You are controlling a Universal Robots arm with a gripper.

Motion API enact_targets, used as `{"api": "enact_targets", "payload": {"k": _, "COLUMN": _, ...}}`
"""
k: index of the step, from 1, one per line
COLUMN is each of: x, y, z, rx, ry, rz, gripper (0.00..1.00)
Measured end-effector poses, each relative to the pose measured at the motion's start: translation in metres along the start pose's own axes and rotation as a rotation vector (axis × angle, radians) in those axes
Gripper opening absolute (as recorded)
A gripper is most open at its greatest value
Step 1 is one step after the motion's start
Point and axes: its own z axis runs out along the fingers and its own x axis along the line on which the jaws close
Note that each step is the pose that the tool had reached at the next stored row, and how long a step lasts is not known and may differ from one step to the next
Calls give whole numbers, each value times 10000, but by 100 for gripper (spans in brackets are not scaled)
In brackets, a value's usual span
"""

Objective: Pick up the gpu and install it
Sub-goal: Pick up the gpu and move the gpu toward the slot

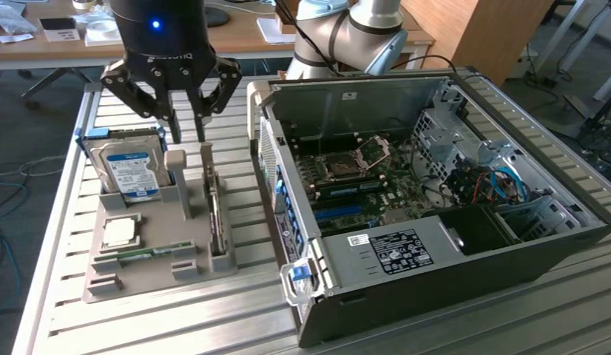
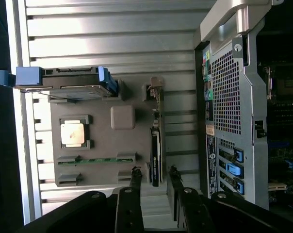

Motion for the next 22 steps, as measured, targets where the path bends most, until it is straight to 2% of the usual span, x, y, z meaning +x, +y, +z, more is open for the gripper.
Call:
{"api": "enact_targets", "payload": {"k": 1, "x": 0, "y": 0, "z": 0, "rx": 0, "ry": -1, "rz": 0, "gripper": 35}}
{"api": "enact_targets", "payload": {"k": 2, "x": 0, "y": 0, "z": 0, "rx": 0, "ry": 0, "rz": 0, "gripper": 41}}
{"api": "enact_targets", "payload": {"k": 4, "x": 0, "y": 0, "z": 0, "rx": 0, "ry": -1, "rz": 0, "gripper": 41}}
{"api": "enact_targets", "payload": {"k": 5, "x": 0, "y": 0, "z": 0, "rx": 0, "ry": 0, "rz": 0, "gripper": 47}}
{"api": "enact_targets", "payload": {"k": 11, "x": 1, "y": -1, "z": 14, "rx": -1, "ry": -1, "rz": 0, "gripper": 47}}
{"api": "enact_targets", "payload": {"k": 22, "x": 4, "y": -9, "z": 190, "rx": -2, "ry": -1, "rz": 0, "gripper": 47}}
